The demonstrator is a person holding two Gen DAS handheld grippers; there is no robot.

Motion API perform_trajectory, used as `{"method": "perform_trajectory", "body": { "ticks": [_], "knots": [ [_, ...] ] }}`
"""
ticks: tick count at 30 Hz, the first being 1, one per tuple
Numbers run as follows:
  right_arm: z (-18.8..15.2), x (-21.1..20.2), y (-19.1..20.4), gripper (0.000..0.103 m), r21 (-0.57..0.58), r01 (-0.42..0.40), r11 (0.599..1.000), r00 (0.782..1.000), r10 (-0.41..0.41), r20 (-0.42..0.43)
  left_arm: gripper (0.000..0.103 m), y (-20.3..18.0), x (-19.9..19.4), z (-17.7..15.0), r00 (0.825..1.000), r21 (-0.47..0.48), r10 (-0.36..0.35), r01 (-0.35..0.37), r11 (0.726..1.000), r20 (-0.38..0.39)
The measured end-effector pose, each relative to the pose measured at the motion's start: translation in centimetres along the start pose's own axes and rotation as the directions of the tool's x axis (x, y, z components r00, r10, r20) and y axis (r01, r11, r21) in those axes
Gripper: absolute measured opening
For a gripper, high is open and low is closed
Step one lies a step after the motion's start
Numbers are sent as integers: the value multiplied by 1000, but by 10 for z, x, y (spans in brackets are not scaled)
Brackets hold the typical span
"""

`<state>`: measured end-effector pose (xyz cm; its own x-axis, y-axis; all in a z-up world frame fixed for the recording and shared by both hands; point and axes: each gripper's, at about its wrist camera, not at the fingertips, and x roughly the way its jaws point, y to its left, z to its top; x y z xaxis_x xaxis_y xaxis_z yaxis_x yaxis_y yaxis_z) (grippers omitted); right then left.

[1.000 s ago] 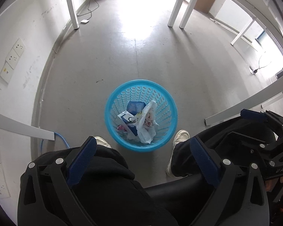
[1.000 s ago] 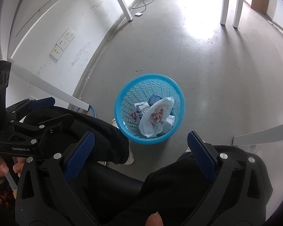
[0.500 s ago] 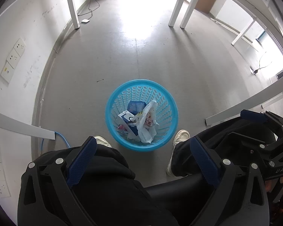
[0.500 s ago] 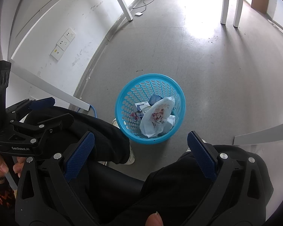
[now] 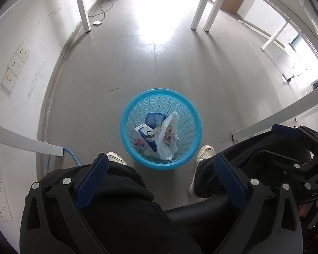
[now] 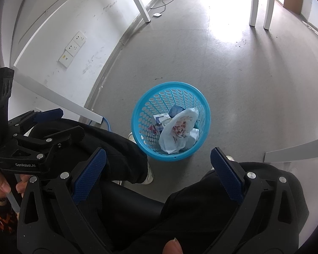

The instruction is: Collect trash

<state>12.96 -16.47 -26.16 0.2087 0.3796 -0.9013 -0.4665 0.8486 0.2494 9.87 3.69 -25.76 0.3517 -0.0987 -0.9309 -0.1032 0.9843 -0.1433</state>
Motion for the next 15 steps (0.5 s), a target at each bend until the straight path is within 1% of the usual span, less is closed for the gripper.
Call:
{"method": "perform_trajectory", "body": {
  "ticks": [15],
  "knots": [
    [0, -1, 1, 94, -1, 1, 1000, 1000, -1, -1, 97, -1, 0, 0, 1000, -1, -1, 1, 1000, -2]
  ]
}}
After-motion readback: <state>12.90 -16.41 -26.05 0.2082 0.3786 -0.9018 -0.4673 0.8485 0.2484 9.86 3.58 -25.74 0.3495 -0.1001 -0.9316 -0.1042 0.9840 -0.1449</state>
